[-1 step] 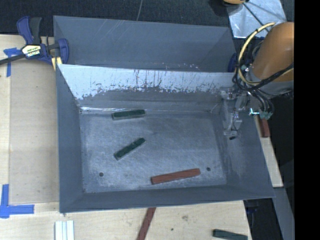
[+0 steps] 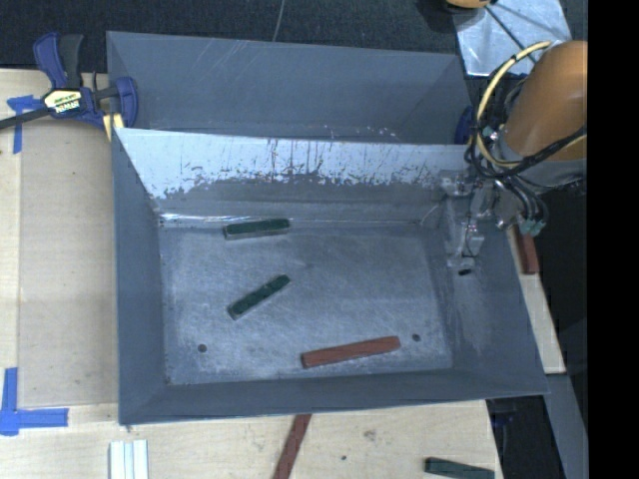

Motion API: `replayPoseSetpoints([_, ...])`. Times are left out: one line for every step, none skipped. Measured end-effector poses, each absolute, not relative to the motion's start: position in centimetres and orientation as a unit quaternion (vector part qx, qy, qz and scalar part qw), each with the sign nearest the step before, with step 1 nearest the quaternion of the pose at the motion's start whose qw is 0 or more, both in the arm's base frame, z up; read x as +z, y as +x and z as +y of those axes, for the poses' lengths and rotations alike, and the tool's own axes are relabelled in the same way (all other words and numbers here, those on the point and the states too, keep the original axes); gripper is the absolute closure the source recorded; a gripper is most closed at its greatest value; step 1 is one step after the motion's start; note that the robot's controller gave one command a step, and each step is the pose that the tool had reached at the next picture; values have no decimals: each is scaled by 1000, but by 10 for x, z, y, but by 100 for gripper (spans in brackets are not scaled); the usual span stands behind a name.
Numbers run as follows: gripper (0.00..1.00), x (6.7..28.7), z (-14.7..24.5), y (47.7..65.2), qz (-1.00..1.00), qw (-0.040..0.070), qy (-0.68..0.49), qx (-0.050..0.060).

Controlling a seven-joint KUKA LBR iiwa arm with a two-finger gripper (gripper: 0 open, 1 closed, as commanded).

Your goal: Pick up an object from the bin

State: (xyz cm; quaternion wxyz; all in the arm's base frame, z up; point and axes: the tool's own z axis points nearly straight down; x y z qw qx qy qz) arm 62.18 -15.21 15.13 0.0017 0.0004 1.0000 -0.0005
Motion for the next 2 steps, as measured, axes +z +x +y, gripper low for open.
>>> replayPoseSetpoints([0,137,-126,608,999,4,-44,-2])
replayPoseSetpoints([0,121,-87,540,991,2,-132,0])
